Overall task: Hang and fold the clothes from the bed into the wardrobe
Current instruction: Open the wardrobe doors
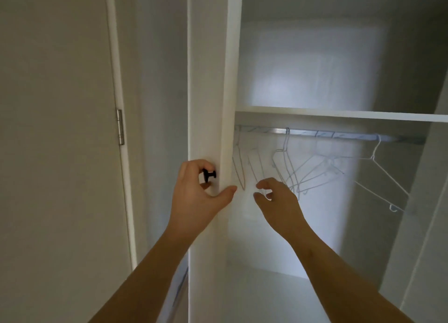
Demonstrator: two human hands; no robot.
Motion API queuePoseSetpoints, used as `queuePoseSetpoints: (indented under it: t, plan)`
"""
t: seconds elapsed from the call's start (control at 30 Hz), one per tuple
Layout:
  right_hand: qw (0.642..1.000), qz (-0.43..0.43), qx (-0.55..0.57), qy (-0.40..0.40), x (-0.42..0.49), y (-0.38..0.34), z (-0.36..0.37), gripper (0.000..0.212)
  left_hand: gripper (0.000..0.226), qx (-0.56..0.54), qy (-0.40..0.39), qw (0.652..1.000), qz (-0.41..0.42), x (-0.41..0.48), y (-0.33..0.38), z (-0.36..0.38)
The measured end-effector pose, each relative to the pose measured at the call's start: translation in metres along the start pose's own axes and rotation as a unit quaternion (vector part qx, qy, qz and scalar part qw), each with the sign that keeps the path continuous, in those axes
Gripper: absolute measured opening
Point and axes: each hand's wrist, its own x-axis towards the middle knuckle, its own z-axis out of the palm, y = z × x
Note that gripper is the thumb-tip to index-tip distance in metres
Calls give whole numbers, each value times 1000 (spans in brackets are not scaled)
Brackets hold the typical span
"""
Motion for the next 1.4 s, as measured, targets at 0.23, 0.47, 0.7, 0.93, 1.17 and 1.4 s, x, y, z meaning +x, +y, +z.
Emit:
queuePoseSetpoints:
  t: [0.23,0.47,0.7,0.93,1.17,1.4]
  plan:
    - [999,-30,29,-18,-8,-65,59,21,43,-124,-17,989,-75,10,-25,-94]
    - [998,-33,39,-33,-21,-123,120,22,39,-138,-59,983,-111,26,-49,-161]
    - [998,-23,39,-36,-35,-157,161,24,38,-88,-95,985,-115,45,-65,-201]
    - [999,-7,22,-26,-48,-170,184,23,40,-84,-114,984,-106,45,-69,-198]
    - [999,23,8,-26,-70,-168,176,26,45,-50,-126,984,-116,37,-66,-197]
    - [997,75,12,17,-105,-147,122,26,63,200,-17,980,4,-6,-20,-177]
